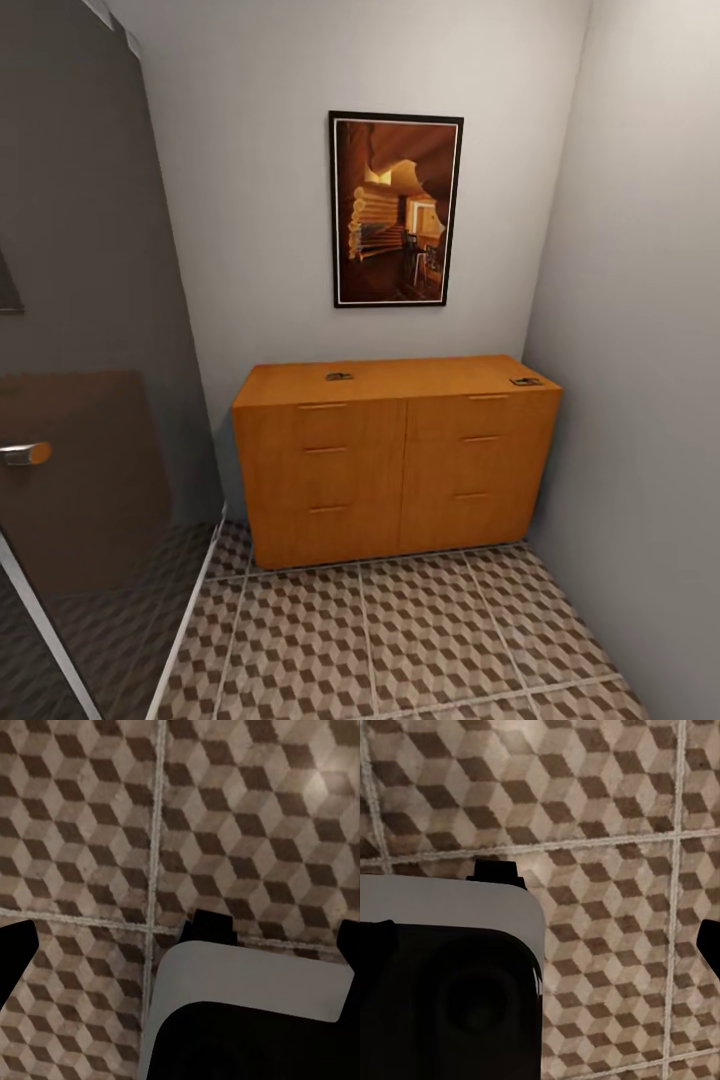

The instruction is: Take the four mousetraps from the cabinet in the bathroom and place them on the bathroom floor. Make sure all four end up on the same floor surface, and ensure that at least two of them are either under or directly next to the same bathroom sink.

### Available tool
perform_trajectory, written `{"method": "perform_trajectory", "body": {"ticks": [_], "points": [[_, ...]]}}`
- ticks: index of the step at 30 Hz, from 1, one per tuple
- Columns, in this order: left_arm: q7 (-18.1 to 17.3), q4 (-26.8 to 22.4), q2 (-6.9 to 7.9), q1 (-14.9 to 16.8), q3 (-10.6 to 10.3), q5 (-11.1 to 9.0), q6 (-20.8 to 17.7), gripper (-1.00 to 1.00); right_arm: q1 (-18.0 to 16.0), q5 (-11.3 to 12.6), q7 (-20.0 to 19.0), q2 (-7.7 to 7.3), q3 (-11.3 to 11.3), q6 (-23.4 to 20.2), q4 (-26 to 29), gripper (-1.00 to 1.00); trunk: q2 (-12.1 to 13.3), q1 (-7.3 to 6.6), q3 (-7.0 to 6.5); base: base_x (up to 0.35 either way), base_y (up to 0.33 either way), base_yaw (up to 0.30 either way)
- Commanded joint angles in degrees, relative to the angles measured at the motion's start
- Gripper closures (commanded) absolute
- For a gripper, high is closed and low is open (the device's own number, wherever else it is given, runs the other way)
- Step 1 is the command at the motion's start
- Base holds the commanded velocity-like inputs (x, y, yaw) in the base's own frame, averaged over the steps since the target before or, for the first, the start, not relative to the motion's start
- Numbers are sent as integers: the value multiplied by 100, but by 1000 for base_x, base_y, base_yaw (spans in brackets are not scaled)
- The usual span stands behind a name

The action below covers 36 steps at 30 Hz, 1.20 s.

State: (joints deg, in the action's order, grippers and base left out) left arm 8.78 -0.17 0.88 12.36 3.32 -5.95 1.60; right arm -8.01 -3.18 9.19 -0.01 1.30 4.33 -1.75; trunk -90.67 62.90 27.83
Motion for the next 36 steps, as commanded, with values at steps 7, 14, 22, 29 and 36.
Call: {"method": "perform_trajectory", "body": {"ticks": [7,14,22,29,36], "points": [[1,1,-8,3,29,-45,18,-100,-8,-36,21,1,10,24,-19,-100,-3,0,6,26,-6,0],[1,3,-9,3,29,-46,12,-100,-8,-38,21,1,10,24,-19,-100,-3,0,6,150,-107,0],[1,4,-9,3,29,-46,8,-100,-8,-39,21,-1,10,24,-19,-100,-3,0,6,227,-171,0],[1,3,-4,3,29,-46,7,-100,-8,-39,18,-1,10,24,-19,-100,-3,0,6,236,-178,0],[1,2,-1,3,29,-46,13,-100,-8,-42,18,-3,10,24,-19,-100,-3,0,6,237,-179,0]]}}
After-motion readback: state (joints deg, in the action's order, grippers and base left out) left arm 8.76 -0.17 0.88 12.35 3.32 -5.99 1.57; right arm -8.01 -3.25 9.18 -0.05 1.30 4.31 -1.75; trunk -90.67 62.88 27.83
